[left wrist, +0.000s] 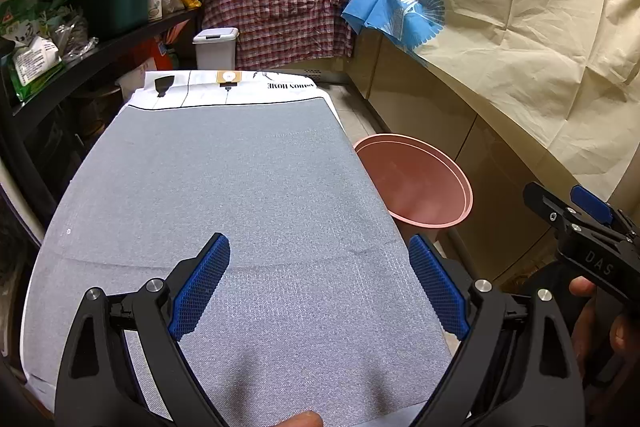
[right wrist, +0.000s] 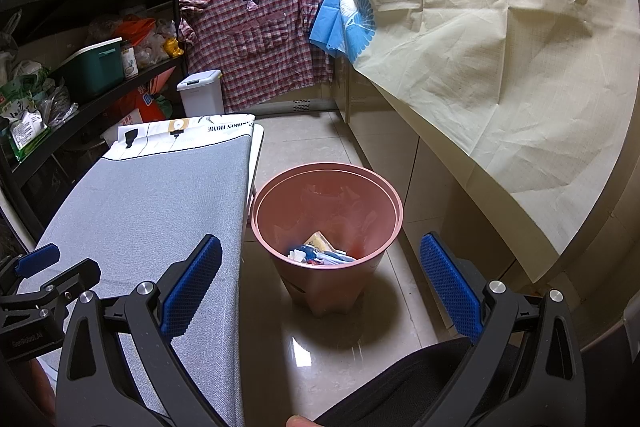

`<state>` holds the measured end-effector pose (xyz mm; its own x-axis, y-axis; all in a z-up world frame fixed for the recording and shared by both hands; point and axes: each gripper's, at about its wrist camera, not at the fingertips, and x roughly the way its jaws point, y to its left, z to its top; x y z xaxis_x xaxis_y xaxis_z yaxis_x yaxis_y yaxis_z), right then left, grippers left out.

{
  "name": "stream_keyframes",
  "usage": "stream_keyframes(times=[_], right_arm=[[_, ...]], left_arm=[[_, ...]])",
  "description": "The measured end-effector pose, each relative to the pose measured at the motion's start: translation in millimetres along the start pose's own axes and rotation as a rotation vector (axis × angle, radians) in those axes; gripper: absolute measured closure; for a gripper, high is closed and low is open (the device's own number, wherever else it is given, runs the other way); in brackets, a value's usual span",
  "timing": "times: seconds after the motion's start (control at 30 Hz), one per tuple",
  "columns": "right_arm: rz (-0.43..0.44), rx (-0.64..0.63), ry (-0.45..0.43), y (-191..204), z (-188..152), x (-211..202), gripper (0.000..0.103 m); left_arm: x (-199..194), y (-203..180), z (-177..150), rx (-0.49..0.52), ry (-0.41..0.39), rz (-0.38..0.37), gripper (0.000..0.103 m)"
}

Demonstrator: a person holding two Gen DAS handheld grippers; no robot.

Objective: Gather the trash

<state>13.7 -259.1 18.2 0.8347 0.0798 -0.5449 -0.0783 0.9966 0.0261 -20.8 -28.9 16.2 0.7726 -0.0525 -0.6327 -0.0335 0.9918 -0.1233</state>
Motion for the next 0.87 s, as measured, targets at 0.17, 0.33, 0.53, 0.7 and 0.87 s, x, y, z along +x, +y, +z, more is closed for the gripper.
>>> stream_keyframes(times=[0.17,0.33,0.53,0.7,0.87], right_arm=[[0.000,-0.001,-0.001,-0.2,-0.2,0.2,0.005],[0.000,-0.001,0.000,-0.1,0.0,0.0,0.005],[0.000,0.000,0.000,0.0,0.1,-0.1,0.005],[0.000,-0.001,0.000,-0.1,0.0,0.1,0.005],[0.000,-0.001,0.000,0.0,0.1,-0.1,0.005]], left_arm=[[0.6,-0.3,0.4,0.000,0.001,0.001,0.015],[0.5,-0.2,0.4,0.001,0.000,0.001,0.015],[-1.0,-2.3,0.6,-0.006,-0.019,-0.020,0.015],[0.8,-3.8,0.6,-0.004,-0.002,-0.003,0.015],[0.4,-3.4,0.2,-0.003,-0.002,-0.002,0.015]])
